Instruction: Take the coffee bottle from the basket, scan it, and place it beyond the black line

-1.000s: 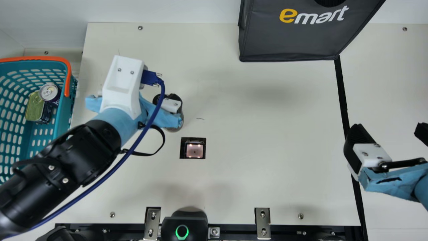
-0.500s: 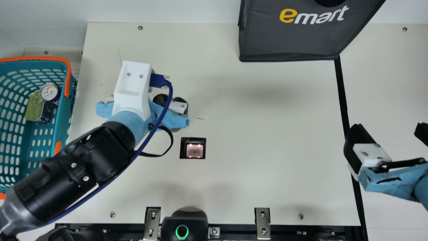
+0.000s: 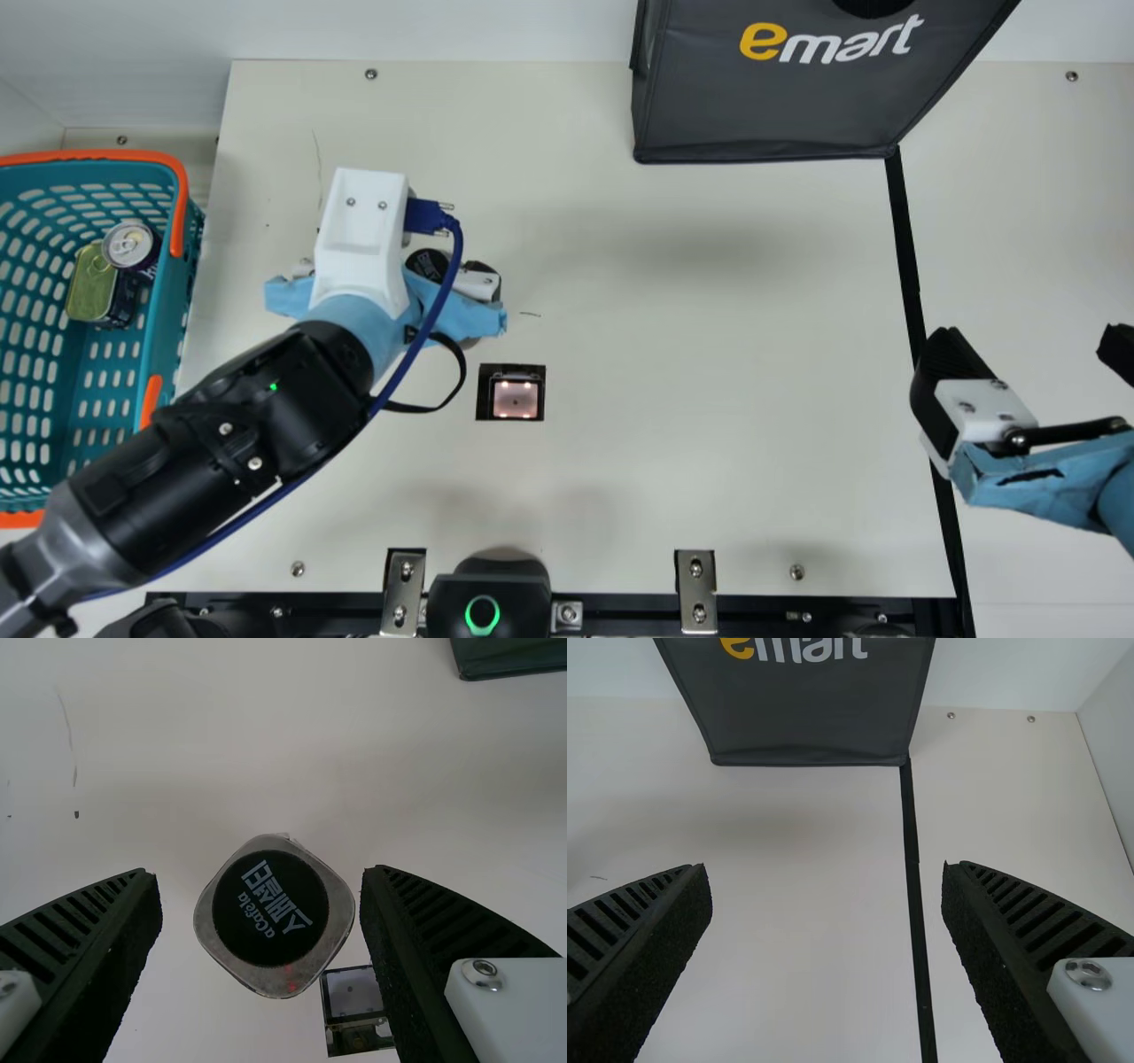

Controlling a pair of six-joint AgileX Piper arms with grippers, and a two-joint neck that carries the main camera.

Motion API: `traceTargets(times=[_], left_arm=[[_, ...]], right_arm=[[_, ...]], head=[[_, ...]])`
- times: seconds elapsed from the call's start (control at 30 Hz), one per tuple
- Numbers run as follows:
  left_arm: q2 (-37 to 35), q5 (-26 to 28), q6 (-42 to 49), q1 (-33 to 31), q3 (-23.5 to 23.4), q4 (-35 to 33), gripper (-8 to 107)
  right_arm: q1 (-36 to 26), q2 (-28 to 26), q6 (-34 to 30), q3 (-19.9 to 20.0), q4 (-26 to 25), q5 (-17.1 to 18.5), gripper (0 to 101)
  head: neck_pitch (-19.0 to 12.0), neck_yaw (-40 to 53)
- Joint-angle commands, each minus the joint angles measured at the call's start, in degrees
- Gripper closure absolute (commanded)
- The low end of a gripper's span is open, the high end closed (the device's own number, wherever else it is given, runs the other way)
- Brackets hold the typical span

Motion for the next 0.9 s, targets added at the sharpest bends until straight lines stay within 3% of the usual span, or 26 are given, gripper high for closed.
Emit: traceTargets(times=[0.0,0.37,0.87], left_arm=[[0.1,0.1,-0.4,-0.1,0.0,0.1,16],[0.9,-0.2,-2.1,-0.6,-0.4,0.3,89],[-1.9,-4.3,5.8,-2.2,-0.1,-1.5,89]], right_arm=[[0.0,0.0,0.0,0.0,0.0,0.0,10],[0.0,0.0,0.0,0.0,0.0,0.0,10],[0.0,0.0,0.0,0.0,0.0,0.0,10]], head=[[-1.6,0.0],[-1.6,0.0],[-1.6,0.0]])
